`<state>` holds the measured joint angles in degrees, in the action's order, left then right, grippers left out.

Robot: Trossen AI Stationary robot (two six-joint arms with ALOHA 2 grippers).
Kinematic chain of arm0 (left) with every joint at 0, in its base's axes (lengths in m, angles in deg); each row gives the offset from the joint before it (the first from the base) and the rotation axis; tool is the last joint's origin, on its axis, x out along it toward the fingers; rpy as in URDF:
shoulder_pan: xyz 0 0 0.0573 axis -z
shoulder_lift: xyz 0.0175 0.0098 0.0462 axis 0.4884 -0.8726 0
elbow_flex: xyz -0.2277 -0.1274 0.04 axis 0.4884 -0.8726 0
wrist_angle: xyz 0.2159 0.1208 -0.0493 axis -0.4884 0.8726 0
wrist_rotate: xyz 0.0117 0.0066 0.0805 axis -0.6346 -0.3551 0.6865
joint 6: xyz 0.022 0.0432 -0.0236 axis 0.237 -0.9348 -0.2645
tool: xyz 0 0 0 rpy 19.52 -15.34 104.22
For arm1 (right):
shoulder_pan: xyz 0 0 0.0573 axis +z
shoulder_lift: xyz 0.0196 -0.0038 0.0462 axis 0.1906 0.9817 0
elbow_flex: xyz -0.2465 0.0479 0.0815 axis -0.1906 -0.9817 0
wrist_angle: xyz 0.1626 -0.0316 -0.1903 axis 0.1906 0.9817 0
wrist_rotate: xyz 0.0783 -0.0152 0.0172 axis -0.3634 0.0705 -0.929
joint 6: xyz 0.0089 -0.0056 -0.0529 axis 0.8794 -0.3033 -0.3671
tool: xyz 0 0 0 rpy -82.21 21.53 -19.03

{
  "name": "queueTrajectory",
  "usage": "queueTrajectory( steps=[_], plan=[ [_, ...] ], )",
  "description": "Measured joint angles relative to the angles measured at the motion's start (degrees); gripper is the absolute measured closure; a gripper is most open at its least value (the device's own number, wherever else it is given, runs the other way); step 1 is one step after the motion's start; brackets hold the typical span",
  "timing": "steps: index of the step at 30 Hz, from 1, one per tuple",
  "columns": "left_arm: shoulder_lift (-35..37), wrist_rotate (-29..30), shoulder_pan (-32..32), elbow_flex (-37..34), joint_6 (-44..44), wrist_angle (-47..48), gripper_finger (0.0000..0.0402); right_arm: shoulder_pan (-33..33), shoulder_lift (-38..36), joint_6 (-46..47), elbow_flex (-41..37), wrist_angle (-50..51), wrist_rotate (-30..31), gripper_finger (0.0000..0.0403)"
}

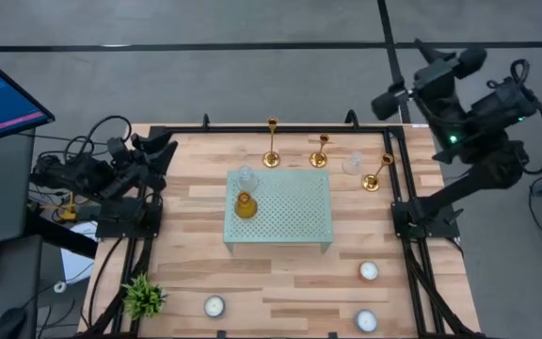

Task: Pick & Place candle stick holders
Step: Put the transparent glass candle holder on the shelf

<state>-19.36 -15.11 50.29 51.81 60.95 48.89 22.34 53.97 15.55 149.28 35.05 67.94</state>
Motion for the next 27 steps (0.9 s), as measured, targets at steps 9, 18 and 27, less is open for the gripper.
queueTrajectory(
  steps=[9, 18, 27],
  plan=[
    [-0.02, 0.00, 0.00, 0.00, -0.65, 0.02, 0.0161, -3.25, 6.38, 34.54, 17.74, 40.94, -44.23, 0.0234],
    [0.05, 0.00, 0.00, 0.00, -2.84, -0.11, 0.0161, -26.68, 9.51, 59.94, 25.91, 65.68, -76.70, 0.0233],
    [0.03, 0.00, 0.00, 0.00, -2.60, -0.17, 0.0161, -45.68, 19.68, 66.33, 25.77, 93.66, -75.90, 0.0127]
  ],
)
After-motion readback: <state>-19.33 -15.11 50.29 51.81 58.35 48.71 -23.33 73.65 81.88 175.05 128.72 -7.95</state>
